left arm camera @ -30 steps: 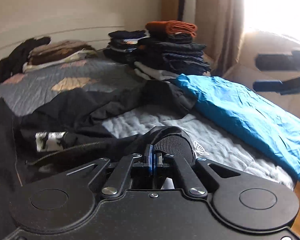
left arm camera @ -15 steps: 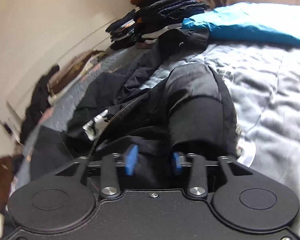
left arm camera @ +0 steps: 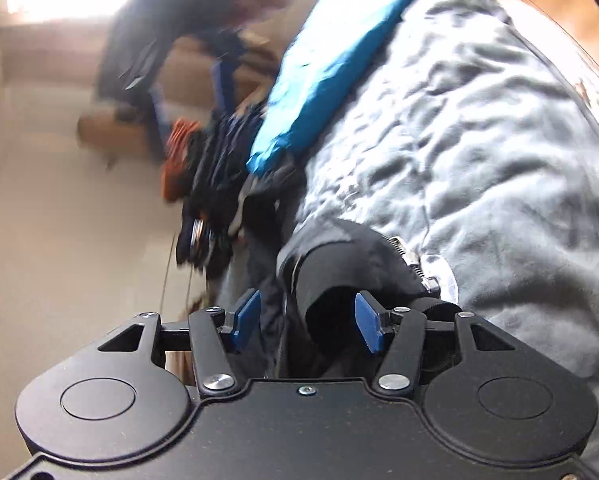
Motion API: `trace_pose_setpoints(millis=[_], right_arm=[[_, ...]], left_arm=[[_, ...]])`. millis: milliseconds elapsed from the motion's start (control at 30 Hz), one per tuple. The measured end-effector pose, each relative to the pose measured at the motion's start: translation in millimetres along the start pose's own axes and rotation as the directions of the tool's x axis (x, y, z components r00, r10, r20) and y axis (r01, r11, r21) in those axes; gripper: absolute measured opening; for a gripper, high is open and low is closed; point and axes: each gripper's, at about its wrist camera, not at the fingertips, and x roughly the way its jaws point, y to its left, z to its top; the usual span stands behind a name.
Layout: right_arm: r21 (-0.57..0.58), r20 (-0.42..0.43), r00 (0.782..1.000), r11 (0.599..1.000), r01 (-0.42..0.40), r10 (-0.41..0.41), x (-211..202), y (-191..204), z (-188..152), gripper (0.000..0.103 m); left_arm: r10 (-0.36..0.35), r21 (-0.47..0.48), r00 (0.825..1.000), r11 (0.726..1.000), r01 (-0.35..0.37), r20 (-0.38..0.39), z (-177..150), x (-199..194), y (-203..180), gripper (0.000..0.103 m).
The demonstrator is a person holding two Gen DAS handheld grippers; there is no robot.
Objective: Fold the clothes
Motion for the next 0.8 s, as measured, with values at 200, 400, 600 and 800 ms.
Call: trace_pose_setpoints(millis=[200, 400, 600, 800], right_arm=[[0.007, 0.009, 1.000, 1.000, -0.003, 0.003, -3, -2, 0, 0.102], [0.019, 0.015, 1.000, 1.000, -0.004, 0.003, -4, -7, 1, 0.102], [0.026, 0.015, 1.000, 1.000, -0.002, 0.002, -4, -8, 1, 0.102], [0.022, 0.021, 1.000, 1.000, -0.009, 0.009, -7, -9, 0, 0.102]], left_arm=[[-0.046, 0.341, 0.998, 0.939, 0.030, 0.039, -4, 26, -31, 0.053], [-0.082, 0.574, 0.994, 0.818, 0.028, 0.068, -25, 35, -53, 0.053], [-0.057, 0.703, 0.987, 0.708, -0.068, 0.153, -28, 42, -77, 0.054], [0.029, 0.676, 0.981, 0.721, -0.154, 0.193, -25, 40, -66, 0.055]])
